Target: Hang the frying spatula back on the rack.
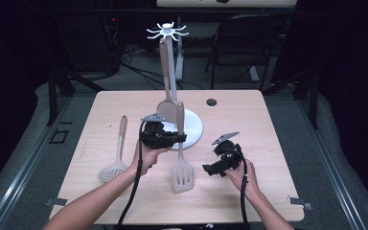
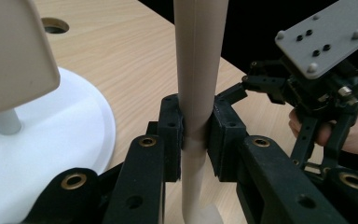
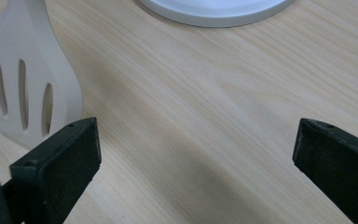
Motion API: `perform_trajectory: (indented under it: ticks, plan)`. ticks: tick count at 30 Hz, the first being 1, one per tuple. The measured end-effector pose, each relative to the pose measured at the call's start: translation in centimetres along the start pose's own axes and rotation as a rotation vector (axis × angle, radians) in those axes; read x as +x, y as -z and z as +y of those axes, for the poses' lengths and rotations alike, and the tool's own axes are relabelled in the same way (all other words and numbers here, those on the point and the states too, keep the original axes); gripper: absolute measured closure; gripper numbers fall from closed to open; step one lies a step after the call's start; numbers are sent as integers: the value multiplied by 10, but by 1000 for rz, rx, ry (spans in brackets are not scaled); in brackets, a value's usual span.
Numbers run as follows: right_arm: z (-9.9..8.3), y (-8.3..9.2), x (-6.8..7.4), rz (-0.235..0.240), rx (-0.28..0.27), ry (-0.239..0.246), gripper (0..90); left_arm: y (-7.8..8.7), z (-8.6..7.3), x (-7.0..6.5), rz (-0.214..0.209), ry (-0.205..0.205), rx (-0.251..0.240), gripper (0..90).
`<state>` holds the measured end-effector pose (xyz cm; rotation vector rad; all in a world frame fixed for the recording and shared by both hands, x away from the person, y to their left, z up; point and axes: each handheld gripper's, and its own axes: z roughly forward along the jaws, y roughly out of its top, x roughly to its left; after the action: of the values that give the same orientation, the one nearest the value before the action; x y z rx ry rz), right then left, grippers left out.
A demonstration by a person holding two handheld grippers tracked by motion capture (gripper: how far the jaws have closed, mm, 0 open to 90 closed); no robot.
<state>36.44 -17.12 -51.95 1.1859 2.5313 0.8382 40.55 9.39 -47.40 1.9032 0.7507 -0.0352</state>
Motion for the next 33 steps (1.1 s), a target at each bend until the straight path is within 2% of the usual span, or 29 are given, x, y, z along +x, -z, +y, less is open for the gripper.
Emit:
perform_trajectory:
  ticks: [8, 10, 12, 14, 15, 20, 23, 26, 33]
  plan:
    - [2, -2, 1, -8, 8, 21, 13, 5, 13, -4, -9, -35, 5, 772]
    - [2, -1, 1, -15, 1, 24, 17, 6, 16, -5, -6, -47, 1, 772]
    - [3, 1, -1, -39, 18, 37, 17, 7, 19, -6, -1, -63, 0, 772]
    - [2, 0, -1, -25, -8, 17, 18, 8, 23, -7, 4, -76, -1, 773]
    - [3, 1, -2, -33, 6, 19, 20, 9, 25, -8, 8, -88, 1, 772]
    - [3, 2, -5, -34, -13, 9, 21, 11, 37, -10, 33, -137, 17, 772]
    - [3, 3, -6, -44, 0, 16, 21, 12, 45, -10, 42, -162, 22, 772]
    - [4, 2, -5, -34, -3, 9, 21, 12, 51, -10, 46, -174, 21, 772]
    - [4, 0, -4, -41, -3, 32, 23, 15, 63, -7, 61, -196, 24, 772]
